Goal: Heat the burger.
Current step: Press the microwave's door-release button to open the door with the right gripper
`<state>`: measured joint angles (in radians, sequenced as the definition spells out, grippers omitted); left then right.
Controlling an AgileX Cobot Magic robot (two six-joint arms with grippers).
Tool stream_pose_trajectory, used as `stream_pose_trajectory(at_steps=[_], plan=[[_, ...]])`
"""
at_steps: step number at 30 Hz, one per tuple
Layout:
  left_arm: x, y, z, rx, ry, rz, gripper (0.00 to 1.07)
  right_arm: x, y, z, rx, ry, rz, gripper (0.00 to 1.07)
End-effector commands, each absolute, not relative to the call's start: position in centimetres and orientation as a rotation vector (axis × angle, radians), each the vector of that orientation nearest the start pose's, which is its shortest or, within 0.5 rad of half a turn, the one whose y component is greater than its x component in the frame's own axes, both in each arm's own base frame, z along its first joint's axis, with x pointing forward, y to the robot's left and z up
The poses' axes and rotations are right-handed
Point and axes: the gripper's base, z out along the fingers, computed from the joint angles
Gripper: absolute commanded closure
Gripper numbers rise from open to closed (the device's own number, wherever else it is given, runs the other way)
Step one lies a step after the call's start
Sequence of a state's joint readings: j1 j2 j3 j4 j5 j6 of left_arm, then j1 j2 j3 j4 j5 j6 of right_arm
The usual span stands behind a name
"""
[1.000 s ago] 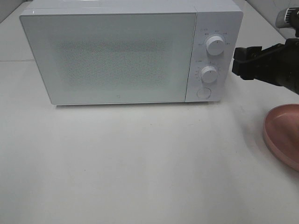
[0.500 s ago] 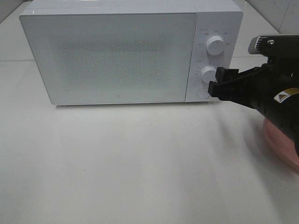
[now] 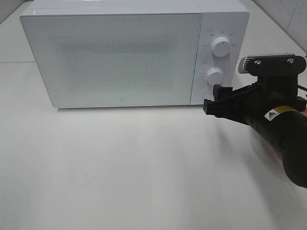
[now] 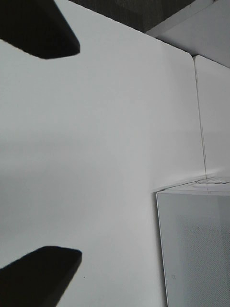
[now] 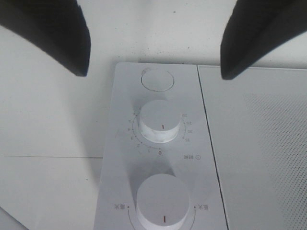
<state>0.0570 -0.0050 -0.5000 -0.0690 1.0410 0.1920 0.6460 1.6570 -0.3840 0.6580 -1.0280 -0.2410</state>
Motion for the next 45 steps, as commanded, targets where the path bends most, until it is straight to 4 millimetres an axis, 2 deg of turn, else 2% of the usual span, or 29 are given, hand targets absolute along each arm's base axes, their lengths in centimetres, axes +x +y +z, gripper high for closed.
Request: stream_pose_trajectory(at_steps=[1,5,7,9,10,13,15,16,18,19,21,22,26,28,29,34,45], plan=[[-0.5,-0.6,27.8,0.144,2.012,0.068,0.07,23.0,11.4,15.8,-0.073,1.777,0.048,0.35],[-0.5,-0.6,27.8,0.144,2.012,0.068,0.07,23.0,11.4,15.8,-0.026,1.785,0.088,0.35],[-0.5,-0.6,27.8,0.144,2.012,0.068,0.07,23.0,11.4,15.7,0.114,1.788,0.201,0.4],[-0.5,-0.6,27.8,0.144,2.012,0.068,0.07,23.0,11.4,15.7,0.151,1.787,0.231,0.42],[-0.5,-0.6,27.8,0.144,2.012,0.068,0.07,23.0,11.4,15.7,0.256,1.78,0.315,0.48],[-0.5,-0.6,27.8,0.144,2.012,0.068,0.07,23.0,11.4,15.7,0.3,1.776,0.35,0.51],[-0.5,-0.6,27.8,0.144,2.012,0.068,0.07,23.0,11.4,15.7,0.517,1.743,0.525,0.66],[-0.5,-0.6,27.8,0.144,2.012,0.068,0.07,23.0,11.4,15.7,0.517,1.743,0.525,0.66],[-0.5,-0.6,27.8,0.144,2.012,0.068,0.07,23.0,11.4,15.7,0.692,1.706,0.662,0.79],[-0.5,-0.6,27.8,0.144,2.012,0.068,0.07,23.0,11.4,15.7,0.692,1.706,0.662,0.79],[-0.5,-0.6,27.8,0.144,2.012,0.068,0.07,23.0,11.4,15.6,0.858,1.671,0.785,0.91],[-0.5,-0.6,27.8,0.144,2.012,0.068,0.07,23.0,11.4,15.6,0.858,1.671,0.785,0.91],[-0.5,-0.6,27.8,0.144,2.012,0.068,0.07,22.8,11.6,15.2,1.016,1.662,0.89,1.04],[-0.5,-0.6,27.8,0.144,2.012,0.068,0.07,22.8,11.6,15.1,1.047,1.662,0.909,1.06],[-0.5,-0.6,27.8,0.144,2.012,0.068,0.07,22.7,11.7,14.9,1.119,1.657,0.958,1.07],[-0.5,-0.6,27.8,0.144,2.012,0.068,0.07,22.6,12.0,14.7,1.269,1.629,1.071,1.07],[-0.5,-0.6,27.8,0.144,2.012,0.068,0.07,22.6,12.1,14.7,1.277,1.626,1.08,1.07]])
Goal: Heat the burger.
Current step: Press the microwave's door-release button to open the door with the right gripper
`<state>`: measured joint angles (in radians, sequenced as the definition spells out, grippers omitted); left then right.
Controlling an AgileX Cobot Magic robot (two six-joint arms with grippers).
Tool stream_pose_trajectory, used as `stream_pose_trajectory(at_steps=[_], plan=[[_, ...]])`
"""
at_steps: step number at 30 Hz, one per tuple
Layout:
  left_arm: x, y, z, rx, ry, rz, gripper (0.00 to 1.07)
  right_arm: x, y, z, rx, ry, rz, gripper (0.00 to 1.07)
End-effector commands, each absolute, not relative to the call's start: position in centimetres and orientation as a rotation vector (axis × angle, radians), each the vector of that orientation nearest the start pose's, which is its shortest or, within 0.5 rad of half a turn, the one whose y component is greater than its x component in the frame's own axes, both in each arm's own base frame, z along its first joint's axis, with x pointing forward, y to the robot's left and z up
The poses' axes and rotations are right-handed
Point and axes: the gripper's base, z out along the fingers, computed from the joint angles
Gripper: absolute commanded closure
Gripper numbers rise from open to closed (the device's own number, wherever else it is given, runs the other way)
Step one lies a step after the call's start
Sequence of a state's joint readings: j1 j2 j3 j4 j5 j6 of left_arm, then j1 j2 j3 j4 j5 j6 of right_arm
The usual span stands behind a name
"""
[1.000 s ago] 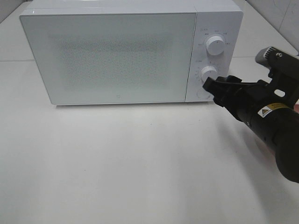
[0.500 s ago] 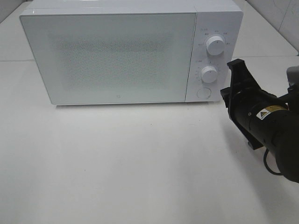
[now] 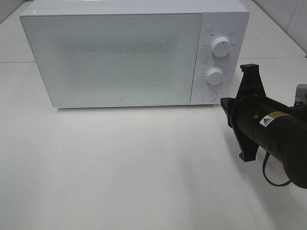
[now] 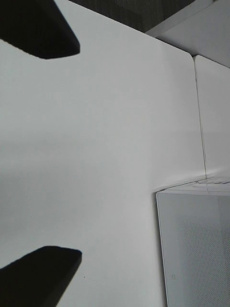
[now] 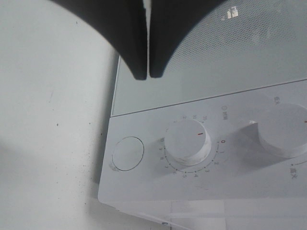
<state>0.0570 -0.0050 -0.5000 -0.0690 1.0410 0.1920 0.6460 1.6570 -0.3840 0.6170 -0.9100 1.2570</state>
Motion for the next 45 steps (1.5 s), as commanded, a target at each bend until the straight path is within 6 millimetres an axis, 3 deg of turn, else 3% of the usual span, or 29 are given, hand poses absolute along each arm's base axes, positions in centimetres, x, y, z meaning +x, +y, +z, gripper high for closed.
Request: stream_pose_trajectory(at_steps=[1,7,20,34,45], plan=[[-0.5,-0.6,27.8,0.144,2.012,0.068,0.07,22.6,12.1,14.7,1.277,1.626,1.08,1.07],[-0.5,-0.6,27.8,0.144,2.012,0.068,0.07,22.7,12.0,14.6,1.277,1.627,1.075,1.07],[-0.5,-0.6,27.8,0.144,2.012,0.068,0.07,23.3,12.1,11.5,1.357,1.669,1.047,1.07],[-0.5,-0.6,27.8,0.144,2.012,0.068,0.07,27.1,10.6,10.4,1.418,1.662,1.04,1.07],[-0.5,-0.6,27.8,0.144,2.012,0.068,0.07,29.7,9.9,10.9,1.446,1.642,1.036,1.07]])
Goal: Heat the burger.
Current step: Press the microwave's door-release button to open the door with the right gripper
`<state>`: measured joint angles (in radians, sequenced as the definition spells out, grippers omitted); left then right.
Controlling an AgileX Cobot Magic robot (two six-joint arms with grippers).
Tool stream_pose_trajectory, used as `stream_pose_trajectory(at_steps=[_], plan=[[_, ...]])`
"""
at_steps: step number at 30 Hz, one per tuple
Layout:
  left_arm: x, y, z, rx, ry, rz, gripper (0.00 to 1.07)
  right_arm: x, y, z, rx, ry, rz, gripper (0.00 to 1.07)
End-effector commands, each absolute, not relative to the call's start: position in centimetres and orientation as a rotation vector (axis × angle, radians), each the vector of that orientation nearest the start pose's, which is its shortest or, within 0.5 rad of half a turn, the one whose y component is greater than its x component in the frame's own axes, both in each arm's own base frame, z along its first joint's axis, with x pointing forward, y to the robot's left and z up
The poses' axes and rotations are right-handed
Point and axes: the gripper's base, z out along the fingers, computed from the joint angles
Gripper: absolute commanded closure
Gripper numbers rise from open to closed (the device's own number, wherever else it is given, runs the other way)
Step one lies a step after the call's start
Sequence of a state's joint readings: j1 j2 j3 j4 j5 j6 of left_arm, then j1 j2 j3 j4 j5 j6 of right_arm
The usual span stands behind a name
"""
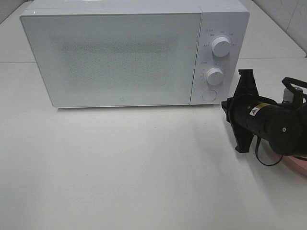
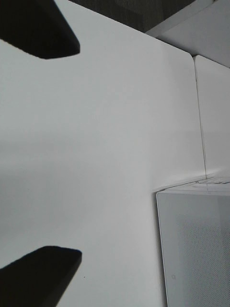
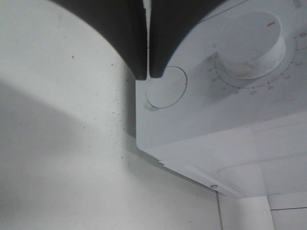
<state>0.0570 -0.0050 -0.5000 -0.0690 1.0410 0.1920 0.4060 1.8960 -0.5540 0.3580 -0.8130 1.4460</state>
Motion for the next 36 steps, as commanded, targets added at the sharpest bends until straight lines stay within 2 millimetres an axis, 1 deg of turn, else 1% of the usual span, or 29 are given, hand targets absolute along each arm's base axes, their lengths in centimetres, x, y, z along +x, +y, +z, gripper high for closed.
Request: stream_pose_trajectory(at_steps=[1,2,8,10,15,16,23,29,36], plan=[[-0.5,-0.6,27.8,0.144,2.012,0.068,0.07,29.9,10.0,10.9,1.442,1.644,1.04,1.07],[-0.5,-0.6,27.8,0.144,2.012,0.068,0.07,30.3,10.2,10.7,1.445,1.648,1.038,1.07],[-0.5,-0.6,27.8,0.144,2.012,0.068,0.07,31.1,10.6,10.1,1.456,1.66,1.041,1.07],[-0.5,-0.6,27.8,0.144,2.012,0.068,0.07,31.8,10.9,9.6,1.462,1.657,1.043,1.07],[-0.5,-0.6,27.8,0.144,2.012,0.068,0.07,32.5,11.2,9.4,1.459,1.651,1.05,1.07],[-0.5,-0.6,27.8,0.144,2.012,0.068,0.07,32.9,11.3,9.2,1.458,1.646,1.053,1.07],[-0.5,-0.6,27.8,0.144,2.012,0.068,0.07,33.7,11.5,8.4,1.477,1.634,1.042,1.07],[-0.5,-0.6,27.8,0.144,2.012,0.068,0.07,34.1,11.4,8.4,1.479,1.594,1.043,1.07],[-0.5,-0.6,27.8,0.144,2.012,0.068,0.07,34.3,11.3,9.0,1.423,1.547,1.06,1.07]])
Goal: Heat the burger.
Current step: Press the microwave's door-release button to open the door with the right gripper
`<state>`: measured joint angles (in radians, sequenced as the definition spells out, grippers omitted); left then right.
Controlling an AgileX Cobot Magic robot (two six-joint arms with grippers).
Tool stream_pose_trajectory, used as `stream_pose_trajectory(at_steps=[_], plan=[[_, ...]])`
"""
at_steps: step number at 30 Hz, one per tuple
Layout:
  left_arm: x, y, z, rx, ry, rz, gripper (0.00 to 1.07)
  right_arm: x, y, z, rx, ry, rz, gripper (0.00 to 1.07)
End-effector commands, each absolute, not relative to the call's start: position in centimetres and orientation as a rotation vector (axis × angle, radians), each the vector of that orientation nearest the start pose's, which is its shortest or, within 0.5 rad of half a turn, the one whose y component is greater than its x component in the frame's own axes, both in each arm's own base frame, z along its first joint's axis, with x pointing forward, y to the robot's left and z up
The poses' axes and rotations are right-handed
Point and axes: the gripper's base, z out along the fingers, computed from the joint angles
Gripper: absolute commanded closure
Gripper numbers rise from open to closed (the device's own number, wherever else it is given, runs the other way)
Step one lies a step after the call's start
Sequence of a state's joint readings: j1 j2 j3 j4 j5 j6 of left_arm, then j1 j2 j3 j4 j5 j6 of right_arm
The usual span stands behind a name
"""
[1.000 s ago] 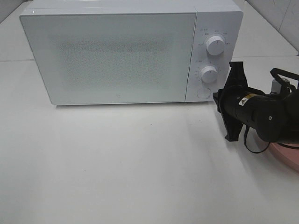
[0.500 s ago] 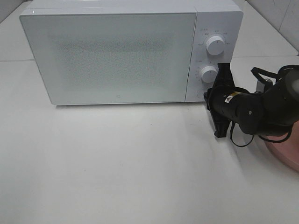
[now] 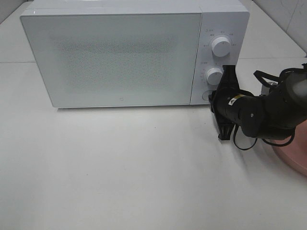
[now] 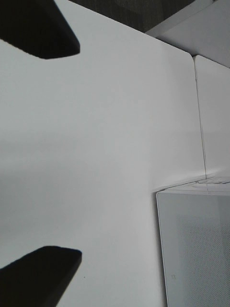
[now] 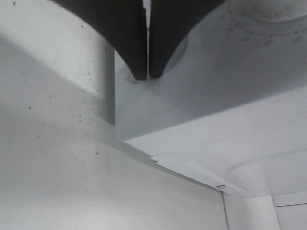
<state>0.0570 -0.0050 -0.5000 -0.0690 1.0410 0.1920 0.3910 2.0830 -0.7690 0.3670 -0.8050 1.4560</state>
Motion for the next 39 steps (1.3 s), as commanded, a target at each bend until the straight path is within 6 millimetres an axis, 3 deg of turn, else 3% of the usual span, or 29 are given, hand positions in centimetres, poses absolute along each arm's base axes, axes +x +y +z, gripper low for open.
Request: stream_pose_trajectory(at_steps=[1,19,31,39], plan=[[-0.5,-0.6,27.8,0.144,2.012,0.068,0.07,34.4,11.3,9.1,1.41,1.536,1.065,1.07],[-0.5,-0.6,27.8,0.144,2.012,0.068,0.07,35.4,11.2,10.6,1.383,1.38,1.14,1.07],[-0.5,-0.6,27.8,0.144,2.012,0.068,0.07,37.8,11.7,13.6,1.294,1.201,1.225,1.07],[-0.5,-0.6,27.8,0.144,2.012,0.068,0.07,38.1,11.2,13.9,1.269,1.173,1.21,1.07]])
